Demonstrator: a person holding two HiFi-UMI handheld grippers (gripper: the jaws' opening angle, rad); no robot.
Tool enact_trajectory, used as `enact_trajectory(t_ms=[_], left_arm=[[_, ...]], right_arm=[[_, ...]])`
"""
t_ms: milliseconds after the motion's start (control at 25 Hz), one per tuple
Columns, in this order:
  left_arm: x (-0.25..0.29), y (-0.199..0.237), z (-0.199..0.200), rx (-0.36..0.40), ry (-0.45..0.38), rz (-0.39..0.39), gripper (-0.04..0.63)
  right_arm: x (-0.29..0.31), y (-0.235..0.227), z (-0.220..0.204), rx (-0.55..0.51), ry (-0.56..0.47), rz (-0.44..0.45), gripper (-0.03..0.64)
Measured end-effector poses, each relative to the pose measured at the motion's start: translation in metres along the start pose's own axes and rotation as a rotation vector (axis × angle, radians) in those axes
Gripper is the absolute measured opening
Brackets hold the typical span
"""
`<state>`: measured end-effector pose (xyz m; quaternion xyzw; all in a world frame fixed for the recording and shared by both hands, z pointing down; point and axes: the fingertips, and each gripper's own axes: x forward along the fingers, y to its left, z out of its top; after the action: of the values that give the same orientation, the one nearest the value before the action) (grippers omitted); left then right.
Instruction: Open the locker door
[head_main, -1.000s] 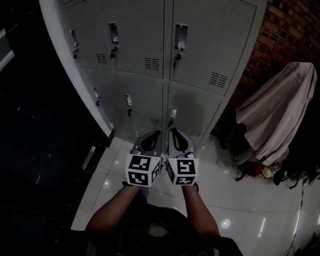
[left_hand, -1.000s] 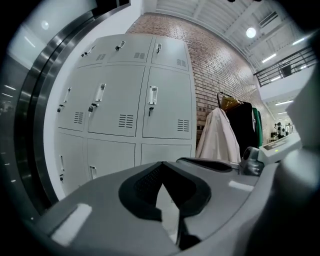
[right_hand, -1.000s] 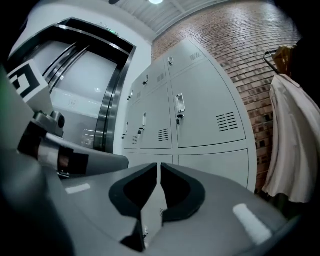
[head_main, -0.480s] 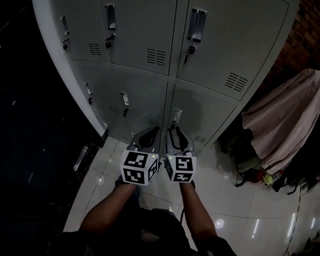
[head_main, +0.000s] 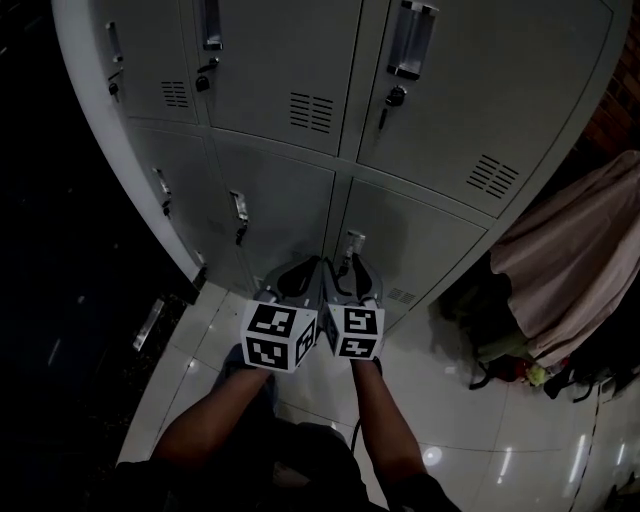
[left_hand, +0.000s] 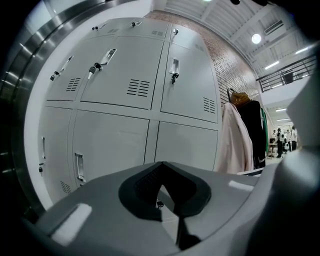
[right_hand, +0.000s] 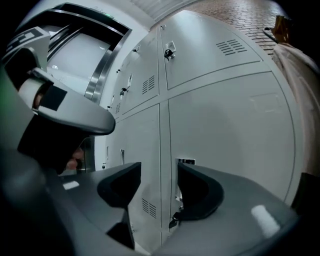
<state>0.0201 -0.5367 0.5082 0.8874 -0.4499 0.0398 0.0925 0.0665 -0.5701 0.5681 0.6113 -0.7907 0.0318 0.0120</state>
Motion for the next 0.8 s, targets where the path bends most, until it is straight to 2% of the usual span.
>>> enact_trajectory(t_ms=[280, 520, 800], left_arm=[[0.024, 0.015, -0.007, -0.002, -0.005, -0.008, 0.005], [0.036, 0.023, -0.016, -0.001, -0.004, -0.013, 0.005], [0.038, 0.034, -0.018, -0.004, 0.000, -0.008, 0.005]], right_arm=[[0.033, -0.013, -0.020, 0.017, 0.018, -0.022, 0.216], [0.052, -0.027, -0.031, 0.060, 0.024, -0.040, 0.216], [0.062, -0.028, -0.037, 0.064, 0.032, -0.042, 0.202]])
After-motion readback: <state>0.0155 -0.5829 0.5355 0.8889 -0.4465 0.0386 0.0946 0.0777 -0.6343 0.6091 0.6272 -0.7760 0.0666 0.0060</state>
